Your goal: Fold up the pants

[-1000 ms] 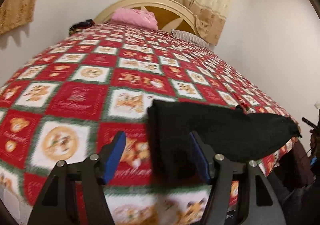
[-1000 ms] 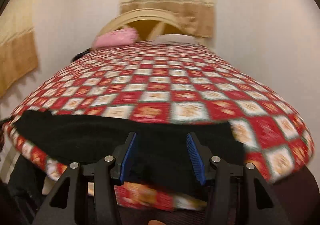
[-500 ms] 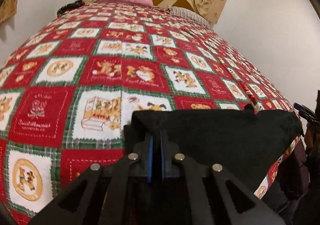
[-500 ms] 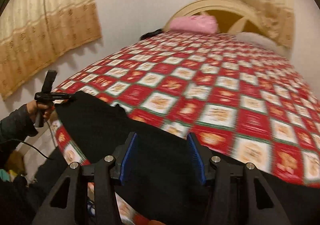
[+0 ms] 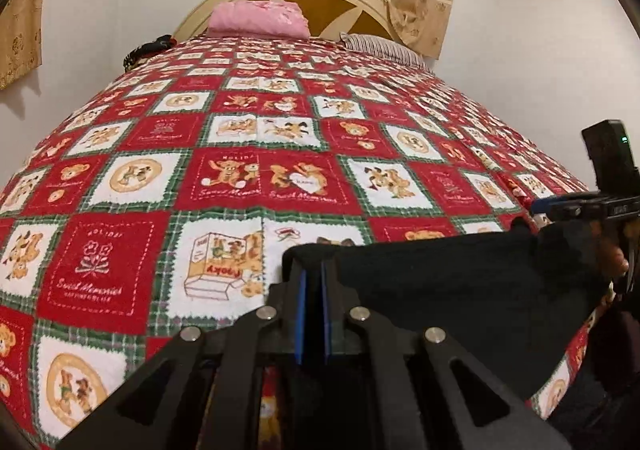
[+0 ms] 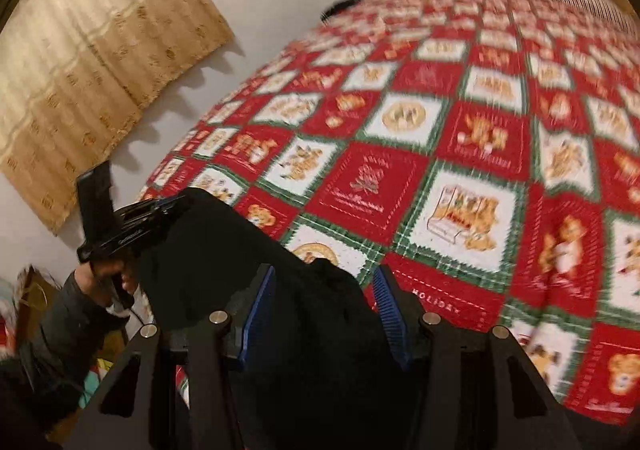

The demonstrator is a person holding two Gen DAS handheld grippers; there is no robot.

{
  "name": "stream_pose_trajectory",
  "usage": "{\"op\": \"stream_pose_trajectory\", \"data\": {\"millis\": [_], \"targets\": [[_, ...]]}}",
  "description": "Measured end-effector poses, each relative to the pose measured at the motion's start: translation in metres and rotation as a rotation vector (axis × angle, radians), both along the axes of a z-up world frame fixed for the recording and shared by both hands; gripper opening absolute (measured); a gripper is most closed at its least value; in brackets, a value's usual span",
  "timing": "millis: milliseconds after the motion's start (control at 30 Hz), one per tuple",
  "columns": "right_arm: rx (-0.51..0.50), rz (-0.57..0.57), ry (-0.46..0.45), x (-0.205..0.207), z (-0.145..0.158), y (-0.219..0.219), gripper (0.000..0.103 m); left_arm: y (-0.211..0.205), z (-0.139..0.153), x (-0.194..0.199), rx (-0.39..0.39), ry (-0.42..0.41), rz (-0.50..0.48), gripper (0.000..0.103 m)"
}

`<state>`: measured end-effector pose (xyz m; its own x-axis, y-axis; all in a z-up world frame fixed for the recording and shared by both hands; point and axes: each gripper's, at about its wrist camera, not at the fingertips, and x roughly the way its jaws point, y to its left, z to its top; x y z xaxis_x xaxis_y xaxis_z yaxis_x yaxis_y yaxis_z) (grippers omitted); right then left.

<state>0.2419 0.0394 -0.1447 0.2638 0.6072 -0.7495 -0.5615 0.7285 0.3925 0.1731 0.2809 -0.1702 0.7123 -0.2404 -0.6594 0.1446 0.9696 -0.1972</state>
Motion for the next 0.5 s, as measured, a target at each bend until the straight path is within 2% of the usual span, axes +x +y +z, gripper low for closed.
{"op": "stream_pose_trajectory", "data": {"millis": [67, 100, 133, 167, 367, 500], "targets": [[-0.011, -0.008, 0.055, 0.007, -0.013, 0.005, 0.03, 0.002, 0.001, 0.002, -0.014, -0.005, 0.004, 0.008], [-0.02, -0.008, 0.072, 0.009, -0.018, 0.006, 0.015, 0.003, 0.002, 0.003, -0.024, -0.011, 0.003, 0.008], [-0.032, -0.014, 0.073, 0.009, -0.021, 0.008, 0.007, 0.004, 0.004, 0.002, -0.027, -0.017, 0.002, 0.008], [-0.034, -0.019, 0.065, 0.01, -0.021, 0.008, 0.003, 0.003, 0.006, 0.001, -0.027, -0.022, 0.002, 0.008], [0.046, -0.12, -0.037, 0.013, 0.01, -0.012, 0.0, 0.009, 0.008, -0.007, -0.061, -0.054, 0.019, 0.009], [-0.012, -0.15, -0.056, 0.022, 0.006, -0.015, 0.0, 0.009, -0.007, -0.001, -0.046, -0.009, 0.039, 0.012]]}}
